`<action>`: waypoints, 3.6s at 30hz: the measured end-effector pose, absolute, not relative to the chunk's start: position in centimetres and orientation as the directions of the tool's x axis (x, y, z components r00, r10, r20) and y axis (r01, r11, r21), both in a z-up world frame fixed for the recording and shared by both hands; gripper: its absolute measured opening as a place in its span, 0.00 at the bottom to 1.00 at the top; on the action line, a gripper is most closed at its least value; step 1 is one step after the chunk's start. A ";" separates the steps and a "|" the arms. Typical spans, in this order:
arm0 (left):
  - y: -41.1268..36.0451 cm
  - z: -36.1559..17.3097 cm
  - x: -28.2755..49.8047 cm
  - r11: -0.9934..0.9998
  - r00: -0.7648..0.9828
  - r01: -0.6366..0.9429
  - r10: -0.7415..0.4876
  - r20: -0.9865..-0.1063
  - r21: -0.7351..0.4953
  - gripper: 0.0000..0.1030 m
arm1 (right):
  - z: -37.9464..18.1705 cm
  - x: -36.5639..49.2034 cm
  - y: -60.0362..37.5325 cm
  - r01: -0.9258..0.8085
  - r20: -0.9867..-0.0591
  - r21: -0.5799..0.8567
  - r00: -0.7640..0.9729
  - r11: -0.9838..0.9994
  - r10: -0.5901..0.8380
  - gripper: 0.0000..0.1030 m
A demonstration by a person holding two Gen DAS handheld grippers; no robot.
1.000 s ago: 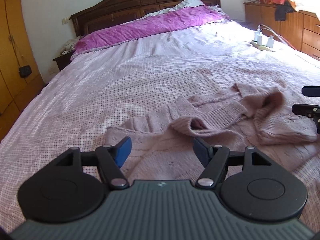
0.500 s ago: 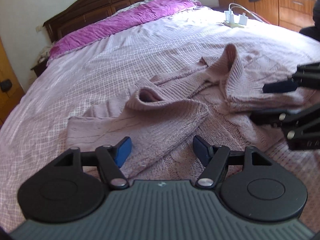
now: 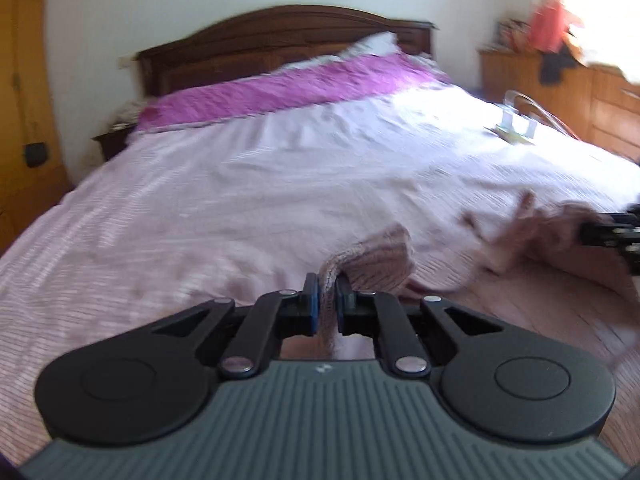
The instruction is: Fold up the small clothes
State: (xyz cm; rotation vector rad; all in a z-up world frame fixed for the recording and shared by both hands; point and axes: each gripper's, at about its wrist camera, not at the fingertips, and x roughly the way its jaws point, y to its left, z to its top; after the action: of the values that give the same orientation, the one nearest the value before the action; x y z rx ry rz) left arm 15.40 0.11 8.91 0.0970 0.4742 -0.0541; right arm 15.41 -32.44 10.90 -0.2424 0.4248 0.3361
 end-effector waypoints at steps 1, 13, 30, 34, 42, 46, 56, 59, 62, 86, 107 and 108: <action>0.8 8.9 16.1 0.996 0.889 0.047 -0.005 -0.458 0.080 0.10 | 11.1 16.2 -33.2 -0.339 -0.435 -0.159 0.867 0.927 0.243 0.11; 7.5 4.0 21.9 0.991 0.793 -0.135 0.109 -0.599 0.000 0.13 | 6.0 25.1 -41.2 -0.146 -0.591 0.041 0.794 0.988 0.142 0.14; 6.9 6.3 19.8 0.990 0.784 -0.127 0.139 -0.605 0.063 0.40 | 9.3 21.7 -44.2 -0.070 -0.526 0.154 0.838 0.986 0.142 0.45; 7.0 7.1 17.9 0.993 0.776 -0.110 0.116 -0.620 0.048 0.40 | 9.7 19.6 -43.7 -0.126 -0.504 0.213 0.836 0.969 0.219 0.50; 7.3 7.4 15.0 0.991 0.749 -0.131 0.110 -0.653 0.016 0.42 | 4.7 20.6 -44.7 -0.073 -0.589 0.312 0.768 0.947 0.253 0.58; 7.6 7.9 13.4 0.990 0.735 -0.139 0.091 -0.671 -0.018 0.43 | 5.2 19.9 -45.6 -0.046 -0.582 0.358 0.770 0.933 0.261 0.61; 6.8 9.0 9.5 0.990 0.724 -0.134 0.062 -0.687 -0.052 0.43 | 6.8 14.5 -48.5 -0.030 -0.573 0.480 0.746 0.877 0.340 0.70; 6.8 9.0 8.7 0.987 0.715 -0.139 0.040 -0.698 -0.085 0.43 | 6.9 13.4 -48.6 -0.032 -0.579 0.503 0.730 0.863 0.365 0.70; 6.6 8.8 8.0 0.985 0.704 -0.145 0.035 -0.709 -0.095 0.43 | 6.9 12.2 -48.2 -0.058 -0.569 0.511 0.725 0.858 0.388 0.70; 5.6 7.2 6.7 0.983 0.641 -0.182 0.091 -0.762 -0.035 0.43 | 3.0 14.4 -46.9 -0.124 -0.421 0.708 0.716 0.695 0.557 0.71; 7.6 10.6 4.6 0.977 0.687 -0.205 0.105 -0.720 -0.053 0.43 | 9.4 15.4 -43.9 -0.103 -0.373 0.705 0.788 0.702 0.490 0.27; 7.9 10.6 4.5 0.976 0.689 -0.210 0.106 -0.717 -0.057 0.43 | 10.1 15.5 -43.2 -0.123 -0.374 0.682 0.789 0.721 0.488 0.26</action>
State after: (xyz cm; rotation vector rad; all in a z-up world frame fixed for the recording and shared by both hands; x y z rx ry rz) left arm 4.52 7.86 10.63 -0.1385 0.7924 0.1776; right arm 15.52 -43.18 10.14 0.6894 0.5730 0.3590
